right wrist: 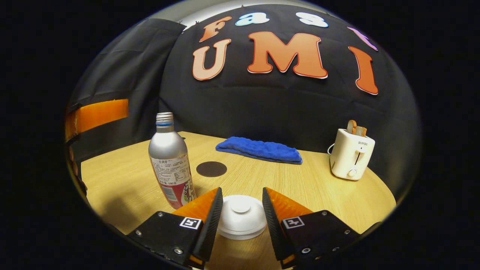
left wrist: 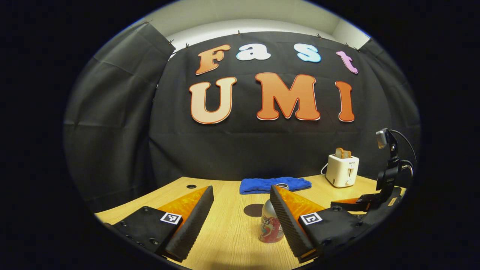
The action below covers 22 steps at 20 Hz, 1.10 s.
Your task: Open the teacup lid with one hand, grasp the water bottle and pour water into the teacup with the other hand; after pouring, place the water bottle on the coaster and then close the teacup lid.
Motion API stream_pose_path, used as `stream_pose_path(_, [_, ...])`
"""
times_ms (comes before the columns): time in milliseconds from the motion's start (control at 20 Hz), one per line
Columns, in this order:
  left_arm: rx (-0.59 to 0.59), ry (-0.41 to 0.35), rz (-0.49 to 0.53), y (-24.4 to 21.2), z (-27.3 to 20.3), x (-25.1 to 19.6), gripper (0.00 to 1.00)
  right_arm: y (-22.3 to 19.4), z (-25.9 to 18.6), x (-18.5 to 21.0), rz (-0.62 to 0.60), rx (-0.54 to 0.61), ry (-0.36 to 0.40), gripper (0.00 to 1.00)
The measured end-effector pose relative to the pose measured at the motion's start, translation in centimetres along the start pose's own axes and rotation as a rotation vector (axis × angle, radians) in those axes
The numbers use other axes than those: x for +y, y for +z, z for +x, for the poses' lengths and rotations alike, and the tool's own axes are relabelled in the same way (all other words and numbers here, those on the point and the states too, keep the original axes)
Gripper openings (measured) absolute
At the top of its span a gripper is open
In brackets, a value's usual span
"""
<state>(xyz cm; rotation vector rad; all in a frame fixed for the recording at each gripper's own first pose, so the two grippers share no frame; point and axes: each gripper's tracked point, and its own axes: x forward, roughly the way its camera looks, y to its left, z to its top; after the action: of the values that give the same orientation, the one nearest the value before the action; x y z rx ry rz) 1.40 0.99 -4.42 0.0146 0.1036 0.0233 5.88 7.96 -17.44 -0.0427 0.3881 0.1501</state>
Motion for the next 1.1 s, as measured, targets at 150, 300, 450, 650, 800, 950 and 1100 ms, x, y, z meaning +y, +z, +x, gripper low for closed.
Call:
stream_pose_path(150, [0.011, -0.003, -0.003, -0.4, 0.4, 0.0, 0.99, -0.3, 0.3, -0.1, 0.021, 0.009, 0.001, 0.57])
stream_pose_path(300, [0.014, -0.005, -0.002, -0.6, 0.6, 0.0, 1.00, -1.1, 0.7, -0.3, 0.039, 0.039, 0.007, 0.45])
stream_pose_path(450, [0.015, -0.005, -0.001, -0.7, 0.7, 0.0, 1.00, -1.0, 0.7, -0.2, 0.016, 0.030, 0.005, 0.40])
stream_pose_path(650, [0.027, -0.009, -0.006, -1.1, 0.9, -0.2, 1.00, -0.9, 0.7, 0.2, -0.023, 0.010, 0.017, 0.28])
stream_pose_path(800, [0.034, -0.017, -0.003, -1.5, 1.1, -0.6, 1.00, -0.9, 1.0, 0.2, -0.027, 0.001, 0.028, 0.25])
stream_pose_path(950, [0.047, -0.045, -0.010, -2.0, 1.1, -1.5, 1.00, -0.8, 1.0, 0.2, 0.003, 0.006, 0.046, 0.22])
stream_pose_path(1100, [0.062, -0.072, -0.011, -2.8, 1.3, -2.3, 0.99, -0.3, 0.7, -0.2, 0.024, -0.008, 0.031, 0.22])
